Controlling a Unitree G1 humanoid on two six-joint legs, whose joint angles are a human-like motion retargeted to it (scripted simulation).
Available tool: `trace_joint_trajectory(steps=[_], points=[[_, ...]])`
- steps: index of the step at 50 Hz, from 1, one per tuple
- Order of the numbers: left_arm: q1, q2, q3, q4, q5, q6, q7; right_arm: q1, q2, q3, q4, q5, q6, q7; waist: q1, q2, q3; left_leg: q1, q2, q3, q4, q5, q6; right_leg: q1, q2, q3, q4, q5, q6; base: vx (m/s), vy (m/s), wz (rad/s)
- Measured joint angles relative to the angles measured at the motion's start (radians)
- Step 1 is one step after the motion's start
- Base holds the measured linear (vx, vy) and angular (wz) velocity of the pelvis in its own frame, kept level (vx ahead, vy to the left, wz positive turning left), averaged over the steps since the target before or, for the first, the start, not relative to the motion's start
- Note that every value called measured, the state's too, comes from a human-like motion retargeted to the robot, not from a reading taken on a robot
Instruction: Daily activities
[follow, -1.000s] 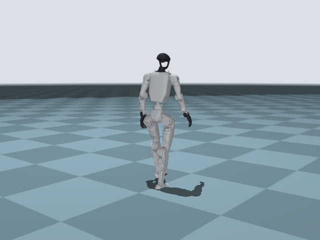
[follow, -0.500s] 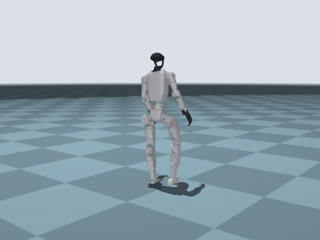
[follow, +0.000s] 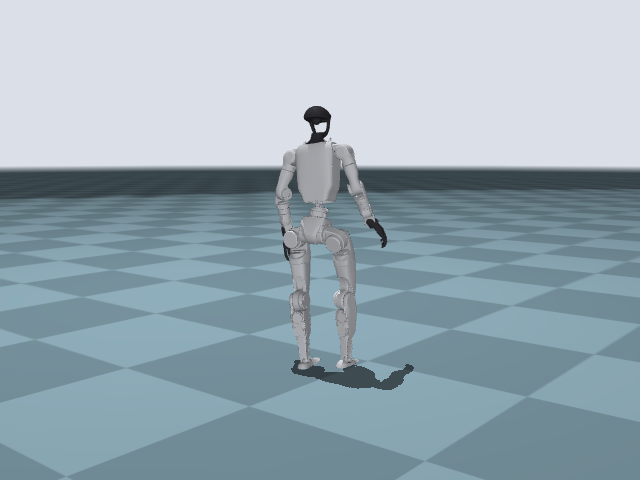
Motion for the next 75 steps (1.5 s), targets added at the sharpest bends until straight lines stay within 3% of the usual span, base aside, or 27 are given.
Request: trace_joint_trajectory(steps=[10,15,19,23,28,32,42,48,52,55,56,60,64,66,70,75], points=[[-0.066,0.15,0.116,-0.588,-0.062,-0.088,0.051,0.048,-0.009,0.029,0.062,-0.089,0.026,0.073,0.037,0.038,-0.055,0.003,0.049,0.043,0.0,-0.014,-0.019,0.152,0.071,0.05,-0.337,0.138,-0.016,0.11,-0.1,-0.23],[-0.176,0.224,0.191,-0.762,-0.09,-0.104,0.119,0.085,-0.025,0.049,0.094,-0.125,0.035,0.09,0.018,0.053,-0.071,0.036,0.07,0.092,0.0,-0.025,-0.026,0.173,0.1,0.102,-0.337,0.127,-0.017,0.1,-0.1,-0.48],[-0.305,0.261,0.21,-0.667,-0.116,-0.085,0.196,0.115,-0.036,0.083,0.065,-0.168,0.036,0.075,-0.032,0.068,-0.084,0.061,0.083,0.136,0.0,-0.035,-0.037,0.188,0.121,0.138,-0.337,0.12,-0.01,0.08,-0.08,-0.52],[-0.456,0.297,0.197,-0.395,-0.18,-0.047,0.228,0.142,-0.058,0.135,-0.01,-0.229,0.037,0.073,-0.108,0.084,-0.094,0.075,0.096,0.174,0.0,-0.041,-0.051,0.193,0.141,0.164,-0.337,0.119,0.003,0.05,-0.07,-0.46],[-0.618,0.361,0.175,-0.036,-0.253,0.0,0.163,0.16,-0.099,0.193,-0.117,-0.309,0.042,0.11,-0.213,0.101,-0.096,0.075,0.111,0.209,0.0,-0.036,-0.063,0.185,0.162,0.193,-0.337,0.137,0.022,0.02,-0.05,-0.37],[-0.69,0.407,0.165,0.122,-0.273,0.021,0.091,0.169,-0.129,0.217,-0.176,-0.355,0.05,0.144,-0.272,0.103,-0.092,0.063,0.118,0.234,0.0,-0.031,-0.068,0.167,0.174,0.212,-0.337,0.155,0.039,0.0,-0.05,-0.31],[-0.721,0.452,0.15,0.195,-0.306,0.03,0.001,0.172,-0.145,0.221,-0.221,-0.378,0.069,0.195,-0.312,0.083,-0.087,0.031,0.117,0.279,0.0,-0.034,-0.066,0.123,0.183,0.228,-0.337,0.168,0.07,0.0,-0.03,-0.17],[-0.683,0.409,0.137,0.159,-0.343,0.027,-0.022,0.169,-0.132,0.204,-0.213,-0.332,0.077,0.206,-0.296,0.065,-0.074,0.037,0.115,0.294,0.001,-0.038,-0.061,0.126,0.186,0.219,-0.337,0.159,0.07,0.0,0.0,0.0],[-0.601,0.35,0.133,0.079,-0.359,0.017,-0.024,0.146,-0.127,0.181,-0.196,-0.282,0.078,0.2,-0.266,0.05,-0.061,0.037,0.113,0.31,0.034,-0.055,-0.055,0.137,0.181,0.213,-0.337,0.147,0.07,0.0,0.0,0.0],[-0.494,0.289,0.142,-0.04,-0.366,0.005,-0.019,0.125,-0.116,0.159,-0.182,-0.238,0.074,0.187,-0.233,0.032,-0.045,-0.023,0.138,0.333,0.206,-0.127,-0.046,0.151,0.165,0.208,-0.337,0.135,0.07,0.0,0.0,0.11],[-0.479,0.284,0.147,-0.087,-0.375,0.006,-0.028,0.092,-0.129,0.146,-0.177,-0.22,0.073,0.195,-0.23,0.031,-0.013,-0.035,0.158,0.369,0.273,-0.14,-0.04,0.166,0.157,0.187,-0.322,0.109,0.07,0.0,0.02,0.59],[-0.33,0.198,0.177,-0.313,-0.407,-0.01,-0.05,0.019,-0.133,0.114,-0.139,-0.176,0.071,0.205,-0.179,0.003,0.064,-0.114,0.266,0.468,0.604,-0.27,0.067,0.196,0.122,0.158,-0.29,0.052,0.062,-0.01,0.01,0.39],[-0.12,0.096,0.208,-0.571,-0.451,-0.031,-0.071,-0.012,-0.119,0.09,-0.056,-0.163,0.075,0.208,-0.064,0.027,0.112,-0.229,0.351,0.363,0.836,-0.375,0.11,0.198,0.167,0.157,-0.221,0.006,0.031,-0.02,0.01,-0.28],[-0.033,0.06,0.22,-0.693,-0.476,-0.036,-0.076,-0.02,-0.118,0.078,0.0,-0.156,0.076,0.211,-0.015,0.053,0.12,-0.254,0.351,0.312,0.809,-0.383,0.105,0.199,0.187,0.151,-0.19,-0.013,0.02,0.0,0.0,0.0],[0.033,0.042,0.241,-0.855,-0.494,-0.045,-0.062,-0.013,-0.12,0.082,0.08,-0.158,0.076,0.214,0.014,0.082,0.099,-0.21,0.281,0.261,0.586,-0.3,0.072,0.216,0.18,0.142,-0.175,-0.029,0.01,0.08,0.05,0.39],[-0.135,0.109,0.231,-0.867,-0.466,-0.063,0.016,0.021,-0.141,0.132,0.07,-0.174,0.068,0.199,-0.028,0.125,0.035,-0.125,0.225,0.248,0.375,-0.219,0.047,0.237,0.167,0.125,-0.202,-0.023,0.002,0.1,0.04,0.45]])
